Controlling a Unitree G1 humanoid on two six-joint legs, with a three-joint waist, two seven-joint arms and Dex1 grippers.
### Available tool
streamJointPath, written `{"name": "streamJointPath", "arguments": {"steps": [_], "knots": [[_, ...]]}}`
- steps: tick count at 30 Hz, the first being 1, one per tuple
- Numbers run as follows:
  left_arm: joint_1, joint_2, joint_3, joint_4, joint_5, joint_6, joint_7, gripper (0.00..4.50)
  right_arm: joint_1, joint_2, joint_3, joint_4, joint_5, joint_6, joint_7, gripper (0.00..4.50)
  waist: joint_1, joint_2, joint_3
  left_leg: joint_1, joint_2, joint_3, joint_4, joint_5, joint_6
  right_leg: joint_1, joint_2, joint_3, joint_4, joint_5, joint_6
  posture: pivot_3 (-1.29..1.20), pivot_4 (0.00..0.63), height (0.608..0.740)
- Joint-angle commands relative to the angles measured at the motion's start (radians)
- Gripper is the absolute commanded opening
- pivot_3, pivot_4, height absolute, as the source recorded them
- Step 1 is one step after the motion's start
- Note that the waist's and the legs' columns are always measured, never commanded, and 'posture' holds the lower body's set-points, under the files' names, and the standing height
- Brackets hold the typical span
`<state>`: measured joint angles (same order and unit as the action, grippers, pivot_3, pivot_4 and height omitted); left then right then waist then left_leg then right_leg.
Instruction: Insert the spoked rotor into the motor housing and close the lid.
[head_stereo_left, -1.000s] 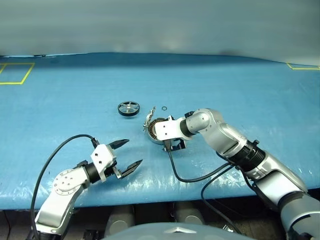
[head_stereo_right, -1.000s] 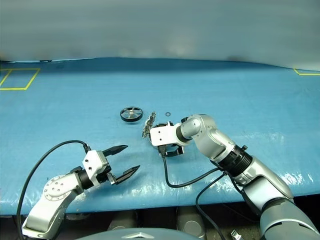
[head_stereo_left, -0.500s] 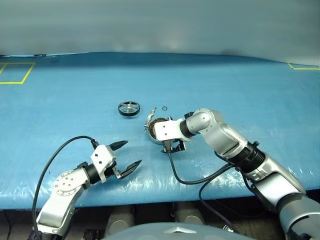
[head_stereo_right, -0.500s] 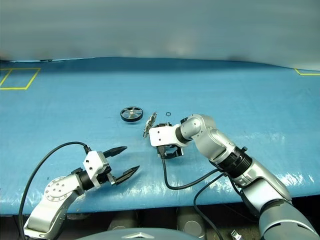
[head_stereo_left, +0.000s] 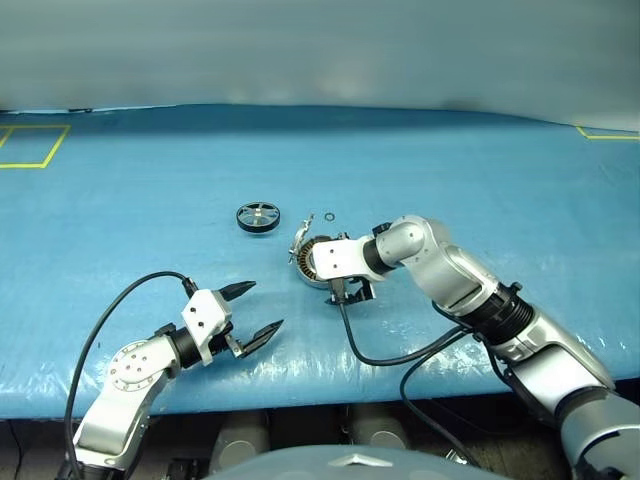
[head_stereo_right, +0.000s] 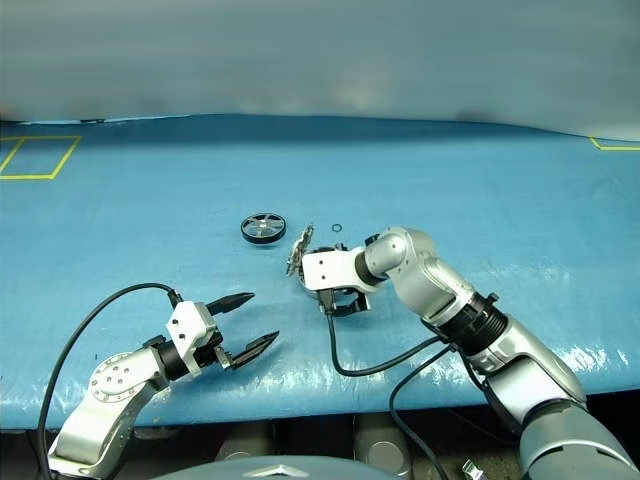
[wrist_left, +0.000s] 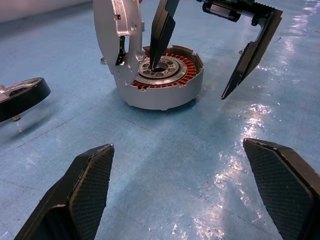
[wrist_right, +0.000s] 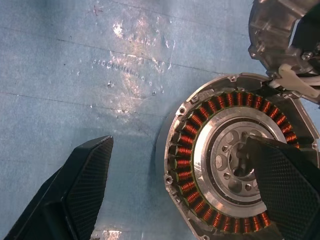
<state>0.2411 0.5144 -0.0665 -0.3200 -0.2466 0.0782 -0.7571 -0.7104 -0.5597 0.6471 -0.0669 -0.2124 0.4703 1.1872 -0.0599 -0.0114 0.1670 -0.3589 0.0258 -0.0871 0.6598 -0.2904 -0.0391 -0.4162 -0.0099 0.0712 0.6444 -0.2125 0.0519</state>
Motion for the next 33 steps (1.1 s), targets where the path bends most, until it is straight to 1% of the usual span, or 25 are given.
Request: {"name": "streamJointPath", "arguments": {"steps": [1,6,7,9,14,15,19,24,28,33], "knots": [[-0.004,-0.002,0.006,-0.019,-0.012,-0.006,0.0,4.5,0.0,-0.01,-0.026,0.006,-0.002,0.005,0.002,4.46,0.0,0.0,0.0,0.0,0.0,0.0,0.0,0.0,0.0,0.0,0.0,0.0,0.0,0.0,0.0,0.0,0.15,0.74],[-0.007,-0.003,0.004,-0.018,-0.01,-0.005,0.001,4.5,-0.001,-0.005,-0.015,0.03,-0.014,0.01,0.0,4.46,0.0,0.0,0.0,0.0,0.0,0.0,0.0,0.0,0.0,0.0,0.0,0.0,0.0,0.0,0.0,0.0,0.15,0.74],[-0.007,-0.004,0.003,-0.018,-0.01,-0.004,0.001,4.5,0.0,-0.002,-0.013,0.034,-0.016,0.011,-0.002,4.29,0.0,0.0,0.0,0.0,0.0,0.0,0.0,0.0,0.0,0.0,0.0,0.0,0.0,0.0,0.0,0.0,0.15,0.74],[-0.009,-0.005,0.001,-0.017,-0.009,-0.004,0.002,4.5,0.0,0.009,-0.011,0.047,-0.018,0.011,-0.007,3.86,0.0,0.0,0.0,0.0,0.0,0.0,0.0,0.0,0.0,0.0,0.0,0.0,0.0,0.0,0.0,0.0,0.15,0.74],[-0.01,-0.009,-0.003,-0.016,-0.002,-0.001,0.01,4.5,-0.005,0.032,-0.003,0.08,-0.036,0.007,-0.024,2.22,0.0,0.0,0.0,0.0,0.0,0.0,0.0,0.0,0.0,0.0,0.0,0.0,0.0,0.0,0.0,0.0,0.15,0.74],[-0.01,-0.009,-0.004,-0.016,0.0,-0.001,0.012,4.5,-0.005,0.036,-0.001,0.083,-0.04,0.008,-0.026,2.02,-0.001,-0.001,-0.001,0.001,0.0,0.0,0.0,0.0,0.0,0.001,0.0,0.0,0.0,0.0,0.0,0.0,0.15,0.74],[-0.005,-0.011,-0.007,-0.017,0.001,0.0,0.019,4.5,0.008,0.07,0.004,0.063,-0.042,0.052,-0.036,1.98,-0.006,-0.001,-0.001,0.003,0.001,0.0,0.0,0.0,0.0,0.002,0.001,0.0,0.0,-0.002,0.003,0.0,0.15,0.74],[0.0,-0.013,-0.007,-0.019,-0.001,0.0,0.027,4.5,0.047,0.16,-0.014,-0.005,-0.02,0.221,-0.082,1.98,-0.011,-0.001,-0.001,0.006,0.002,0.0,0.0,0.0,0.0,0.004,0.002,0.0,0.002,-0.002,0.001,0.0,0.15,0.74],[0.007,-0.011,-0.003,-0.02,-0.004,0.0,0.029,4.5,0.065,0.2,0.005,-0.06,-0.01,0.35,-0.094,1.98,-0.013,-0.001,-0.001,0.007,0.003,0.0,0.0,0.0,0.0,0.003,0.003,0.0,0.004,-0.002,0.001,0.0,0.15,0.74],[0.014,-0.008,0.001,-0.023,-0.007,0.001,0.032,4.5,0.073,0.261,0.007,-0.091,0.014,0.45,-0.129,1.98,-0.014,-0.001,-0.001,0.007,0.003,0.0,-0.003,0.0,0.0,0.003,0.003,0.0,0.004,-0.002,0.0,0.0,0.15,0.74]]}}
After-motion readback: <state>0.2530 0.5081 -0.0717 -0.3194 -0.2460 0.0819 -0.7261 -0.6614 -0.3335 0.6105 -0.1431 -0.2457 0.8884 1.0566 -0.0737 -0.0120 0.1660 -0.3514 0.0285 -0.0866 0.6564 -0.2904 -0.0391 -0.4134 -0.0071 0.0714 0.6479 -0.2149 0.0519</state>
